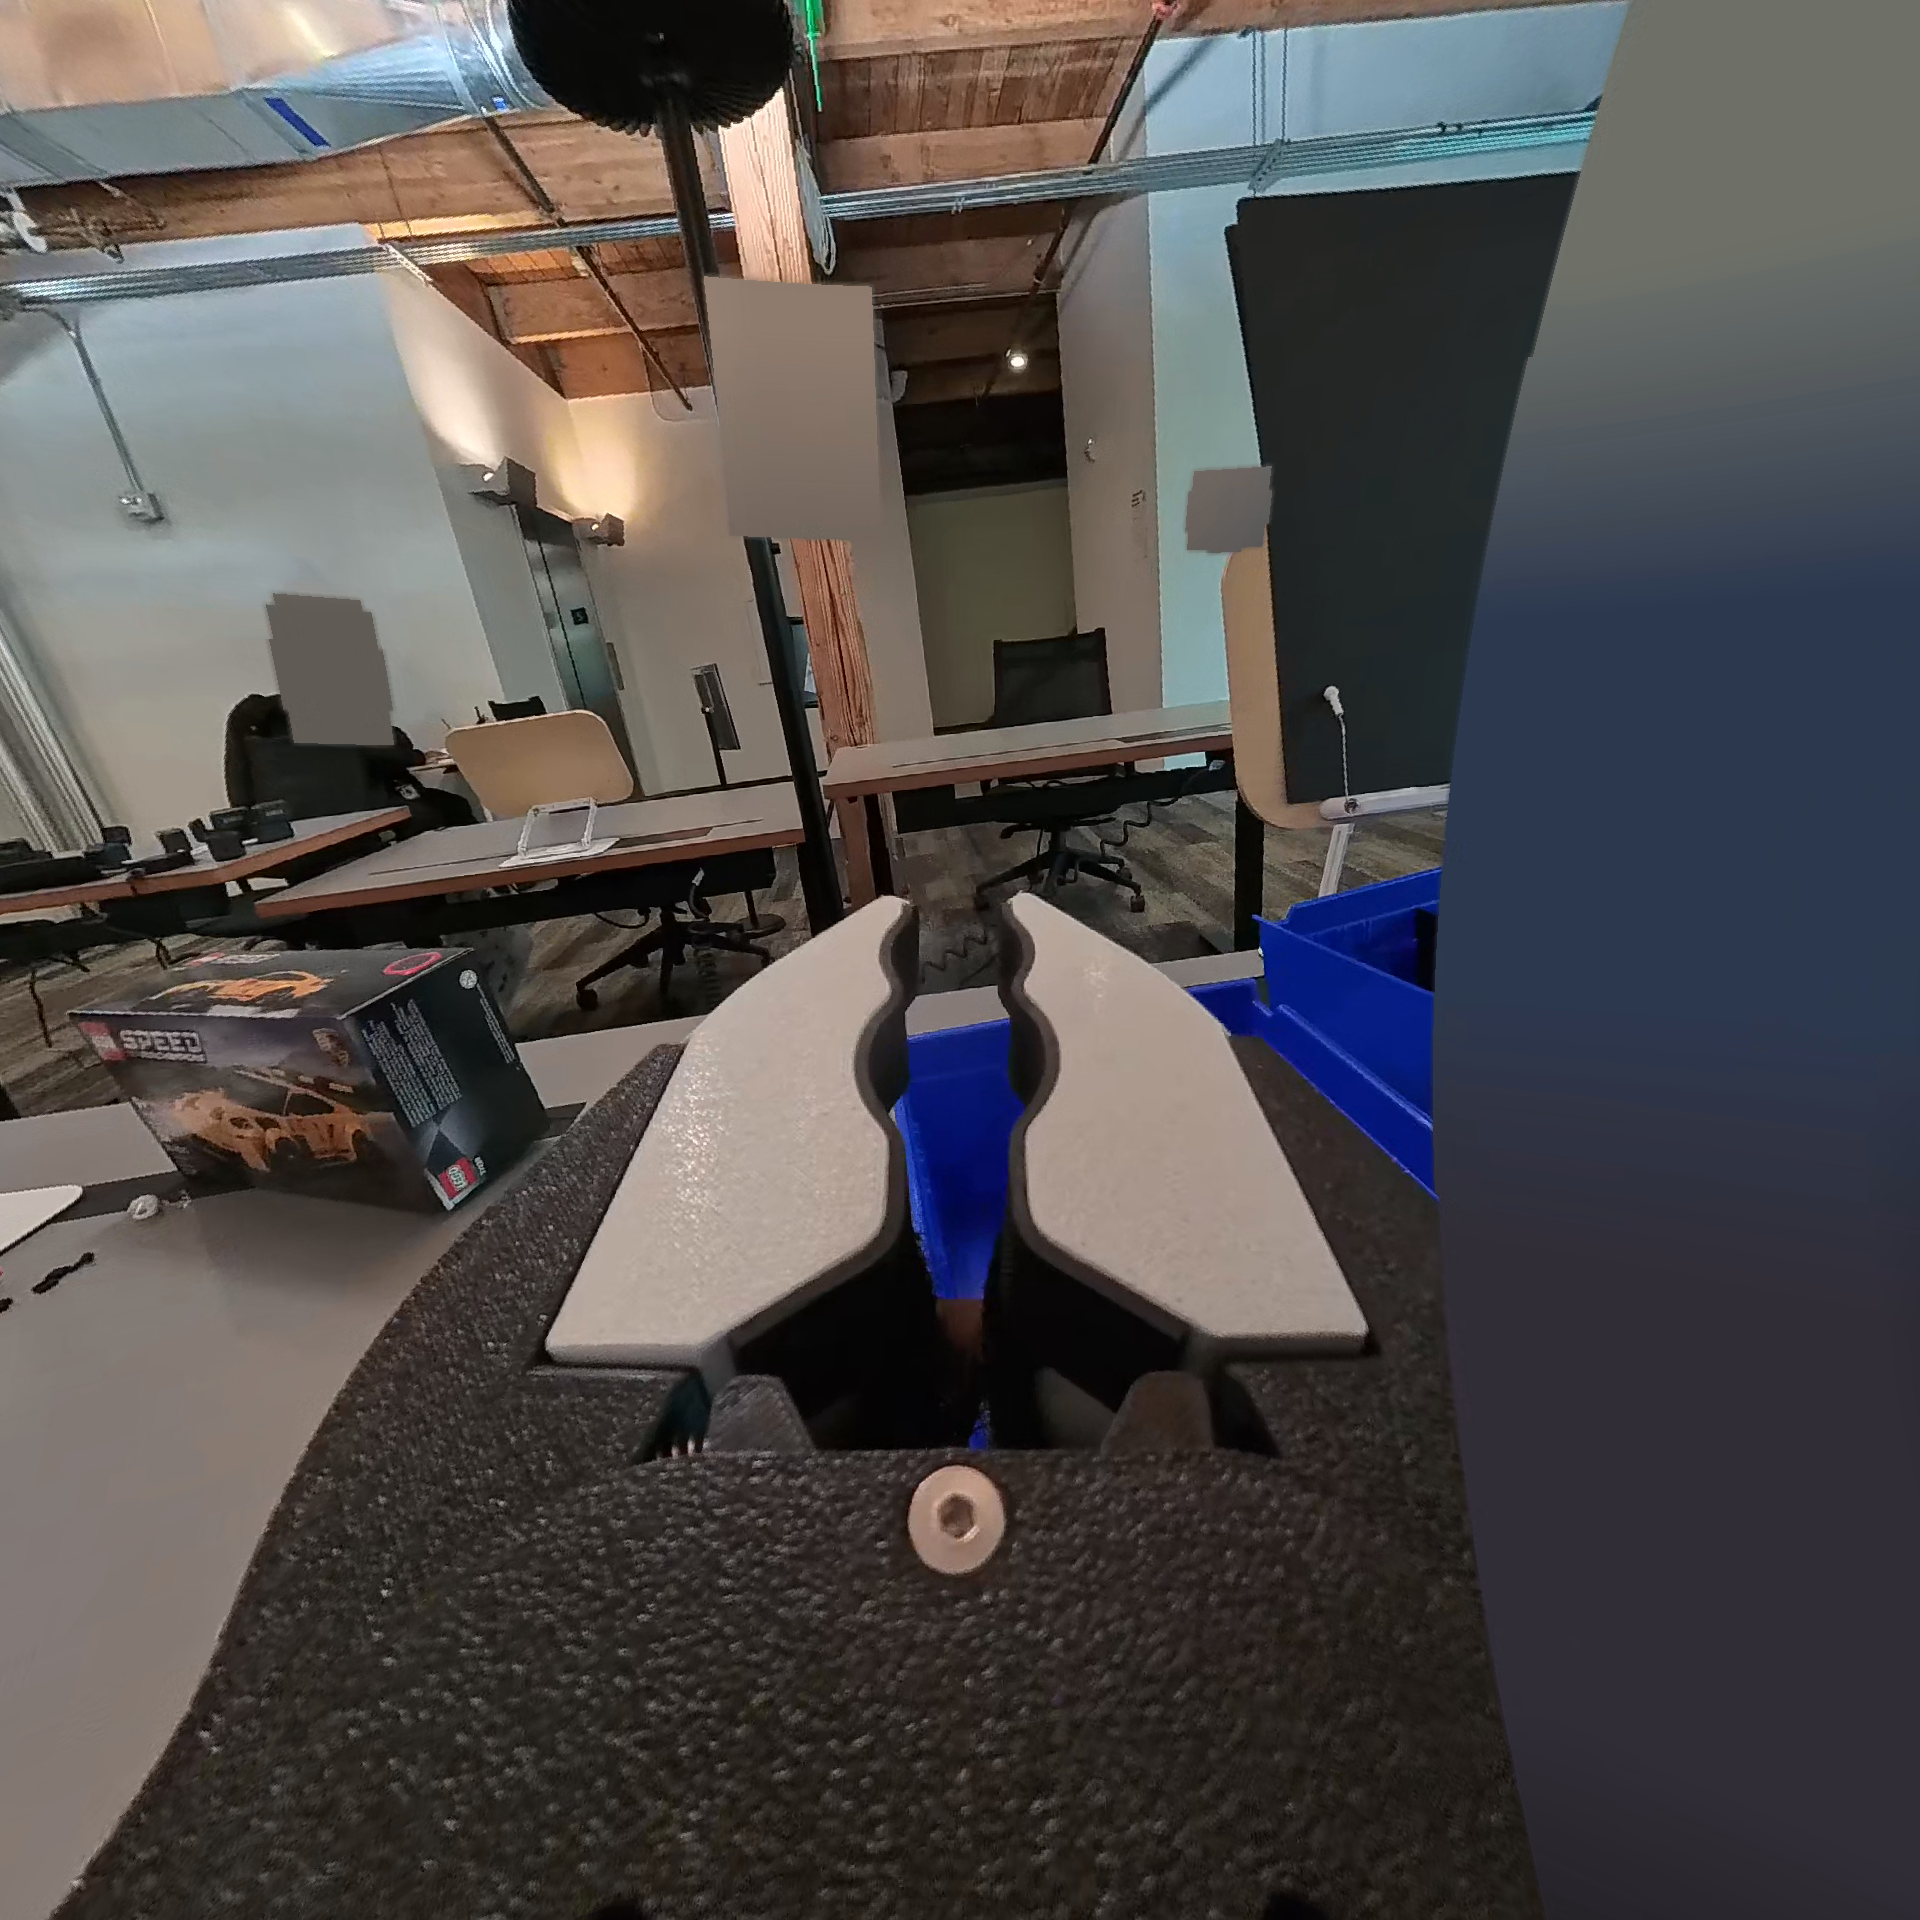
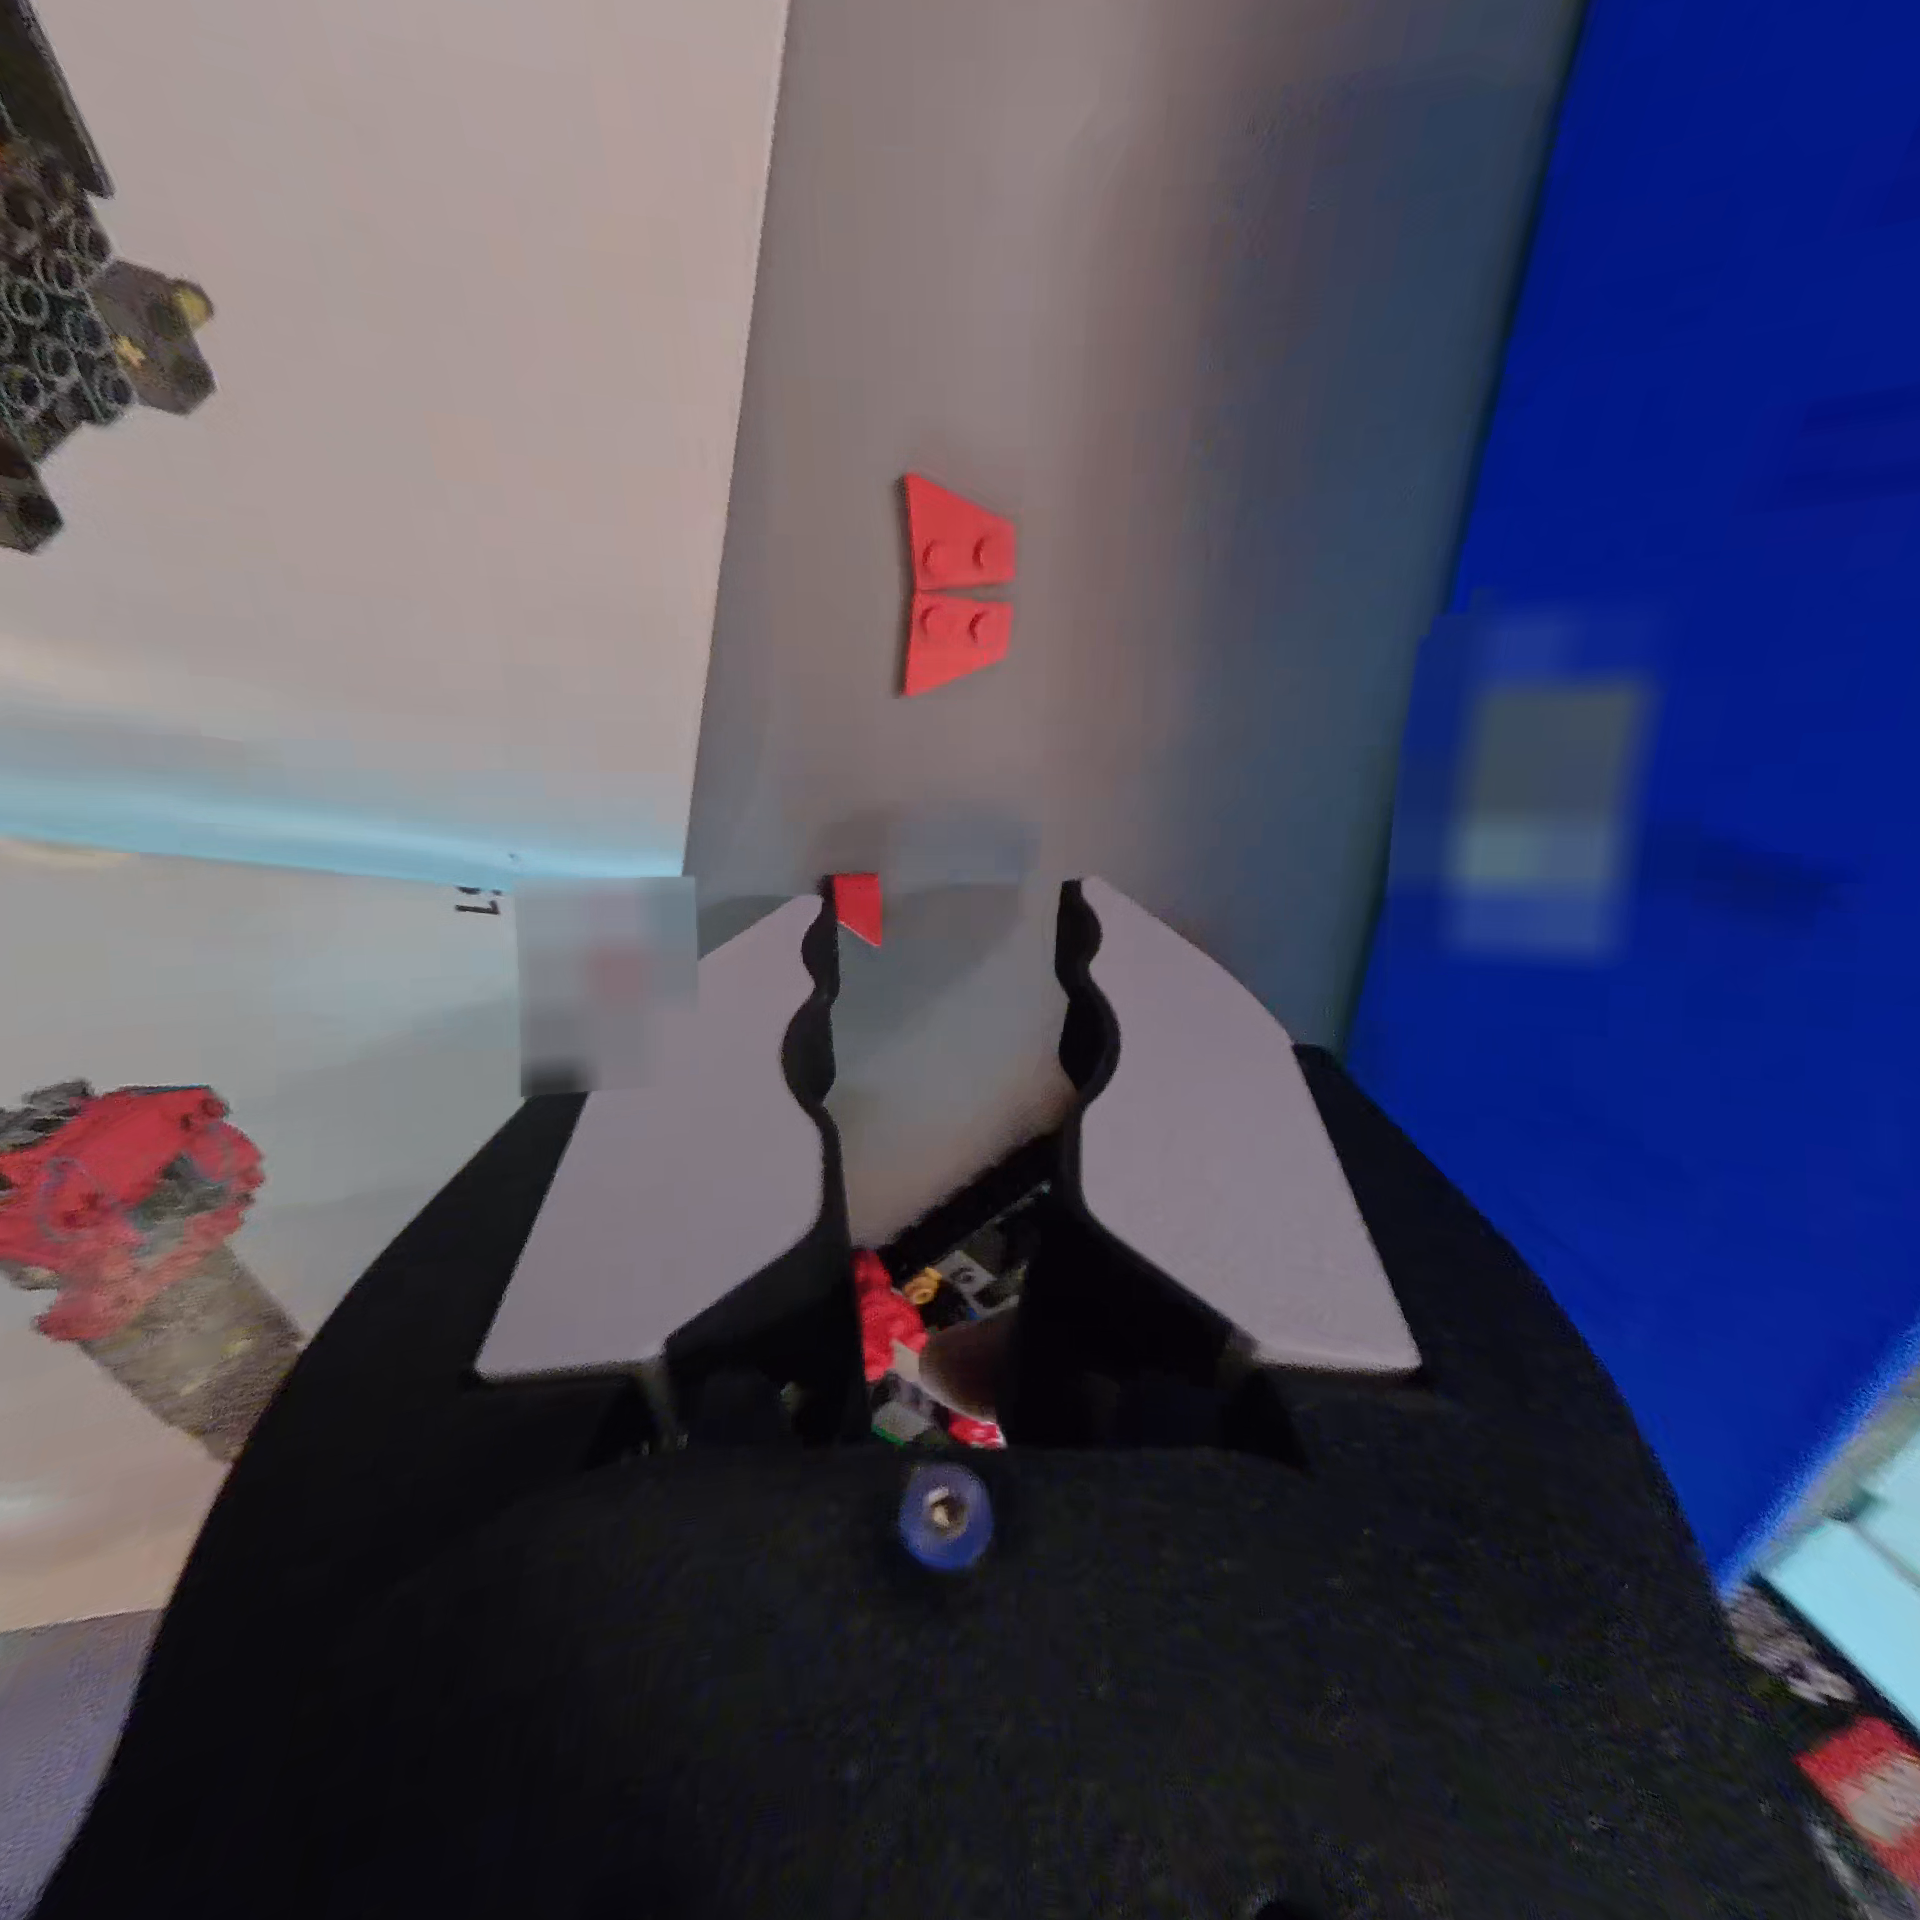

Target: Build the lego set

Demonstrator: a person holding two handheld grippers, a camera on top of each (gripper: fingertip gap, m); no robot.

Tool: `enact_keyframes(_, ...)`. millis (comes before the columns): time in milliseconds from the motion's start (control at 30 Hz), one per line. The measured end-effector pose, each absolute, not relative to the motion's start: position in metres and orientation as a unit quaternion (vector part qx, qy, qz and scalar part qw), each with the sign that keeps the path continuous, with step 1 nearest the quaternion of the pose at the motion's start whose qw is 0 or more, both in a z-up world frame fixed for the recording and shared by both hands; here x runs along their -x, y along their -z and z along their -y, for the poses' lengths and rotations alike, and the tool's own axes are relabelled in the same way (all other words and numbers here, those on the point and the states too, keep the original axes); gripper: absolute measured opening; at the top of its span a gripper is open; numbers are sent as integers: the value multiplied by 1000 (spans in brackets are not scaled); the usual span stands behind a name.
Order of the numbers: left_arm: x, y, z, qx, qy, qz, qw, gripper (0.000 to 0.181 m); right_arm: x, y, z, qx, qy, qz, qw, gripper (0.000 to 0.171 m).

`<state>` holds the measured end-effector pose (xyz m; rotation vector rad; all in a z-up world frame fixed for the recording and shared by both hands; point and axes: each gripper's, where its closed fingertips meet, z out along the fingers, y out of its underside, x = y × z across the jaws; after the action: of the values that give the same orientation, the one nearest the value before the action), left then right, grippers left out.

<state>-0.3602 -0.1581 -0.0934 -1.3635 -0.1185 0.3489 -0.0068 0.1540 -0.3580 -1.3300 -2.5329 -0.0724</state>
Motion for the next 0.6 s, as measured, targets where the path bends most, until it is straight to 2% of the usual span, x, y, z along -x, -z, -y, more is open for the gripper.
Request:
enact_keyframes(267,359,94,155,630,-162,51,758,13,12,349,-162,368,75,908,187,53)
enact_keyframes(367,359,95,154,632,-164,51,756,13,17,349,-153,338,56,917,203,63)
enact_keyframes(400,359,95,153,632,-163,51,756,13,14,351,-156,325,79,921,200,61)
enact_keyframes(433,359,96,153,633,-163,50,755,13,15,348,-158,311,89,922,213,66)
enact_keyframes(600,360,97,151,637,-167,49,751,14,20,334,-168,321,95,905,262,62)
